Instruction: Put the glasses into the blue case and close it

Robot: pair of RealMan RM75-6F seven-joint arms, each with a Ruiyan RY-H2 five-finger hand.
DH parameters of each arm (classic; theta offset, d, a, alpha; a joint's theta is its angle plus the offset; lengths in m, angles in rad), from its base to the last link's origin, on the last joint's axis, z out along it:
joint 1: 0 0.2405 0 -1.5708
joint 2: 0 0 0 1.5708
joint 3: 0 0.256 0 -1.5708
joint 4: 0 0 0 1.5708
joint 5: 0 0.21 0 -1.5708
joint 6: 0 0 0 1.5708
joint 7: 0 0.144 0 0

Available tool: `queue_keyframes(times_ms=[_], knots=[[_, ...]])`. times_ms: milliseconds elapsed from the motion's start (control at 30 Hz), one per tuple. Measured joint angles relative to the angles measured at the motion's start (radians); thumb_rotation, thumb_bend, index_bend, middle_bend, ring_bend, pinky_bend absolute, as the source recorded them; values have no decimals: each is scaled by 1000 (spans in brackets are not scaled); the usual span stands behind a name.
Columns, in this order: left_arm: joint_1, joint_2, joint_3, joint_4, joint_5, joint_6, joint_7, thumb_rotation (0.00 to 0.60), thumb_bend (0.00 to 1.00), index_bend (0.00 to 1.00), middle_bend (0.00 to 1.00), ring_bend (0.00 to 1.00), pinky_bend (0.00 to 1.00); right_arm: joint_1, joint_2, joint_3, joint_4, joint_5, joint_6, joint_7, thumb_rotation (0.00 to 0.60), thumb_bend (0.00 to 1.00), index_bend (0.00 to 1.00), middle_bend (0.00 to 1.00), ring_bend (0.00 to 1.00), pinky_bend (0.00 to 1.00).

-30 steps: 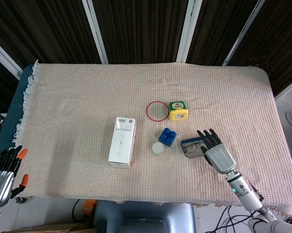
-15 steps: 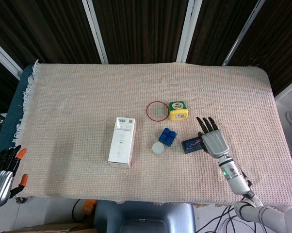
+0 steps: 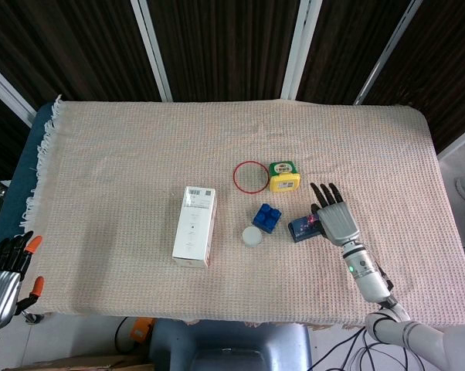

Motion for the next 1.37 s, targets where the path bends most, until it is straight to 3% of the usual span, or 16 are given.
queue_keyframes(times_ms=[267,533,700,867,1067,1367], knots=[[0,0,1,0,3,2,0,600,449,0,0,0,38,5,10,34,-17,50,-9,-43,600,623,282,4,0,0],[6,0,-4,5,2,18,-8,600,450,0,0,0,37,-55,75,34,-161,50,101,-69,600,432,191,0,0,0],[9,-3,-5,8,6,27,-6,600,450,0,0,0,37,-169,186,-11,-387,27,251,-114,600,396,146,0,0,0],[9,-6,-7,7,2,25,3,600,450,0,0,0,37,-350,321,-103,-602,-20,448,-141,600,362,112,0,0,0],[7,-6,-7,7,1,20,3,600,449,0,0,0,37,-438,420,-155,-657,-96,547,-32,600,358,83,0,0,0],[-1,-4,-4,-2,2,1,13,600,449,0,0,0,36,-451,444,-146,-669,-83,485,-26,600,359,81,0,0,0]])
